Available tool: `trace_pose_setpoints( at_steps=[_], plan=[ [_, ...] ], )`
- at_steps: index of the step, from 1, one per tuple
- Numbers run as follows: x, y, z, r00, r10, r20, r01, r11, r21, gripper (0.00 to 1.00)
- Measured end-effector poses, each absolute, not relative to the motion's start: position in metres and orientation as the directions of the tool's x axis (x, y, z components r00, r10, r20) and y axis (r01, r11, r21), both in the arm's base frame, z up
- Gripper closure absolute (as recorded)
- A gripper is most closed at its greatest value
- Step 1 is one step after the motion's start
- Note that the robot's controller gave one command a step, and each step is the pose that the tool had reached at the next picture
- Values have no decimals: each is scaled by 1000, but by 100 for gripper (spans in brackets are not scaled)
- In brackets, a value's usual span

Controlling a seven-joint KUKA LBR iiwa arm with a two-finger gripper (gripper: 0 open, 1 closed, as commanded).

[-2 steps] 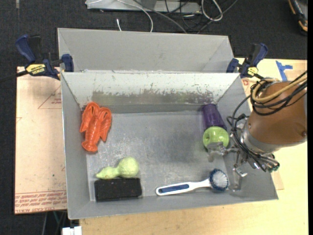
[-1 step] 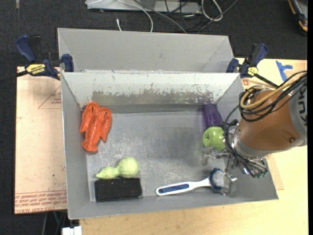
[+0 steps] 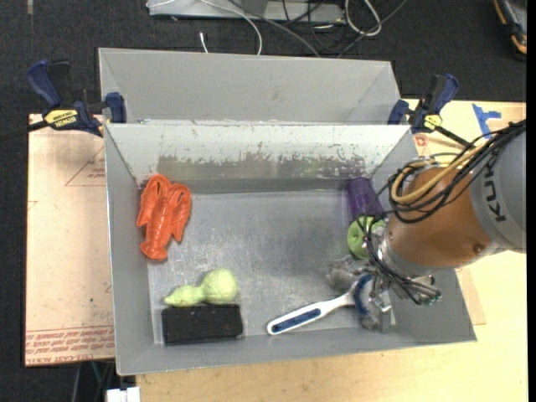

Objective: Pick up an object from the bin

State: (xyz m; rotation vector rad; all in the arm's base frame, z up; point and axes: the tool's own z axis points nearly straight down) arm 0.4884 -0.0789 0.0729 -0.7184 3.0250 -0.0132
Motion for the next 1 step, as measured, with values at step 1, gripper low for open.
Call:
trace_pose_setpoints(
  at_steps=[1],
  plan=[
    [483,-69,70,-946,-323,-7,-323,946,0,100]
  ],
)
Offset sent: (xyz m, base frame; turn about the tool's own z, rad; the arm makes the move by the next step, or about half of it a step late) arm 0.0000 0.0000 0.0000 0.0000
